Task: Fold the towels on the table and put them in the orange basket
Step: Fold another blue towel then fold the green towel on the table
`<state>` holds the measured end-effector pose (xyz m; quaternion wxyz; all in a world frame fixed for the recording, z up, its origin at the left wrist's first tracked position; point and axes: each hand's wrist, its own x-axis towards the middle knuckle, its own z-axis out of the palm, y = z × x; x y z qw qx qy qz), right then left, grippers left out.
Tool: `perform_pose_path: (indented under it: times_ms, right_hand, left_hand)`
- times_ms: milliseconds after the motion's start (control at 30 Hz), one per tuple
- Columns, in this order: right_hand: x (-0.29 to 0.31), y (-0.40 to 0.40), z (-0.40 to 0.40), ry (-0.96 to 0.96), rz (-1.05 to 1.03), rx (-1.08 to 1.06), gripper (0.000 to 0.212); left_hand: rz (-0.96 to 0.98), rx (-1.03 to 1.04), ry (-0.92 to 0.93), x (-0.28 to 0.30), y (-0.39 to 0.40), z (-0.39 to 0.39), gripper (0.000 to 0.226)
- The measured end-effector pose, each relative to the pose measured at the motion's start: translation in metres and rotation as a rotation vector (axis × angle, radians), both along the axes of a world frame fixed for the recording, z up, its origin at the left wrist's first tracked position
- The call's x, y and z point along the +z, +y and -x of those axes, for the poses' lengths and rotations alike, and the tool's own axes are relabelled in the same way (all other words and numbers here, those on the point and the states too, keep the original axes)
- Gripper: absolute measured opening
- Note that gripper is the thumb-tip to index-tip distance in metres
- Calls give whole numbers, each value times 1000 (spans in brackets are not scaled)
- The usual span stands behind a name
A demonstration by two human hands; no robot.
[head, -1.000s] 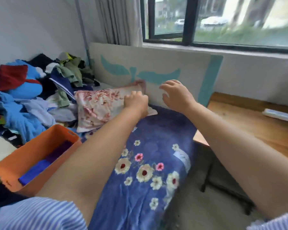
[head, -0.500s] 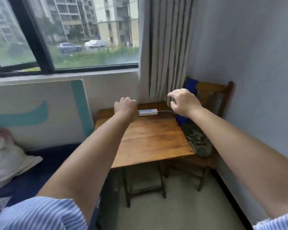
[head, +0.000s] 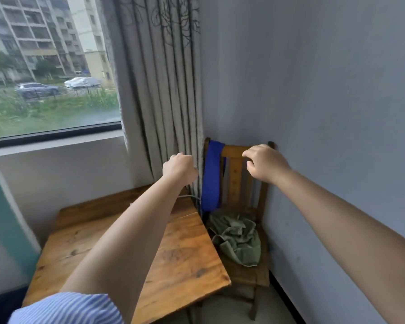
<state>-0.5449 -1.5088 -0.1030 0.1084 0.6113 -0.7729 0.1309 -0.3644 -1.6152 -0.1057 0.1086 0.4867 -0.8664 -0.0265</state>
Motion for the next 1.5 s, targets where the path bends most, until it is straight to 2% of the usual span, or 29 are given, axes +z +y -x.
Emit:
perform_pose_path:
  times_ms: [233,433,733,833,1000,1067,1133,1233,1267,1367,1500]
  right_hand:
    - [8,-104,51,29,-16,-60,37]
    - [-5,-185,84,-4,-51,-98,39]
    - [-60,-292,140,-77,-165,-20,29]
    - [-83,-337,169,-120,-257,-17,24]
    - [-122,-396,207,-211,-277,31,25]
    - [-138,-411,218,-171,-284,81,26]
    - [-154,-423,227,-135,-266,109,32]
    - [-169,-432,238,-210,-193,127,37]
    - [-172,-433,240,-248,-154,135,37]
    - [-179,-430,244,-333,-28,187,25]
    - [-181,-425,247,-386,46,229,19]
  left_hand:
    - [19,-83,-20,11,-105,66,22]
    - [-14,-145,-61,-5,-193,112,21]
    - [-346,-144,34,-63,-288,178,27]
    - [-453,-103,77,-84,-319,204,28]
    - [-525,26,156,-117,-359,242,32]
    - [-572,86,175,-133,-367,255,36]
    - [-608,131,218,-147,-372,268,36]
    - [-614,191,340,-161,-376,280,26]
    - [-592,206,391,-165,-376,282,29]
    - [-495,223,477,-175,-374,280,43]
    - [-478,220,540,-177,-369,271,37]
